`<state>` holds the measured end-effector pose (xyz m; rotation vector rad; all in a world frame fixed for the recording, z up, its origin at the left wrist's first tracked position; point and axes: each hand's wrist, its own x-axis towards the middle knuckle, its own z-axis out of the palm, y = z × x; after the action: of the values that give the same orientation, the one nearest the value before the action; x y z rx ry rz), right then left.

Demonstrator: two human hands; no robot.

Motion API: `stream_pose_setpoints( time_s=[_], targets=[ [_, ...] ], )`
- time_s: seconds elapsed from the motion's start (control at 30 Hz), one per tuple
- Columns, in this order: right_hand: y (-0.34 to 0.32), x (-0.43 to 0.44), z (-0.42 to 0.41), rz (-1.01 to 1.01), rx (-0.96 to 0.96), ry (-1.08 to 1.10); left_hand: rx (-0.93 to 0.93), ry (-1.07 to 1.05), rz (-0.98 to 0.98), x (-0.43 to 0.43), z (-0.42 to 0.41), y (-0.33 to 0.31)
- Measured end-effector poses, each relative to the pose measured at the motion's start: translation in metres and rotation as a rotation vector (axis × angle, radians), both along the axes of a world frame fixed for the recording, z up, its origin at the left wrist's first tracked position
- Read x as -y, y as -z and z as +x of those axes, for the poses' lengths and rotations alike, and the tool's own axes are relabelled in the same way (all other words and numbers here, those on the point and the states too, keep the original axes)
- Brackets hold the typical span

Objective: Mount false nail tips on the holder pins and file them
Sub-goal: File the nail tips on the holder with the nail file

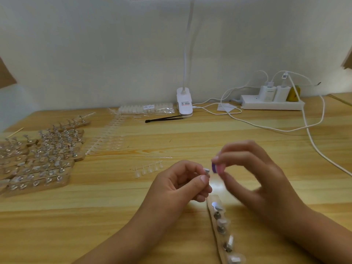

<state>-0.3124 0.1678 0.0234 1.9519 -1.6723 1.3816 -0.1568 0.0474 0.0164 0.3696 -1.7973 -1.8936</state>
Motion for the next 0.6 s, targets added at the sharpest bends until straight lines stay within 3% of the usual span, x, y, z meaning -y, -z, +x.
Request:
stream_pose_setpoints(
  time_s=[0.07,0.2,0.6],
  targets=[
    [-0.0012,-0.0003,-0.0014,0.0,0.068,0.011,0.004,0.003,0.024,-0.0001,0.0002,-0.0001],
    [0.0032,0.0003,0.0045,-0.038,-0.083,-0.023,0.01,0.021,0.041,-0.0012,-0.0016,-0.0009],
    [0.0021,0.0029,0.0007,-0.007,0.008,-0.012,0.004,0.022,0.158,-0.0001,-0.0021,-0.0013]
  ],
)
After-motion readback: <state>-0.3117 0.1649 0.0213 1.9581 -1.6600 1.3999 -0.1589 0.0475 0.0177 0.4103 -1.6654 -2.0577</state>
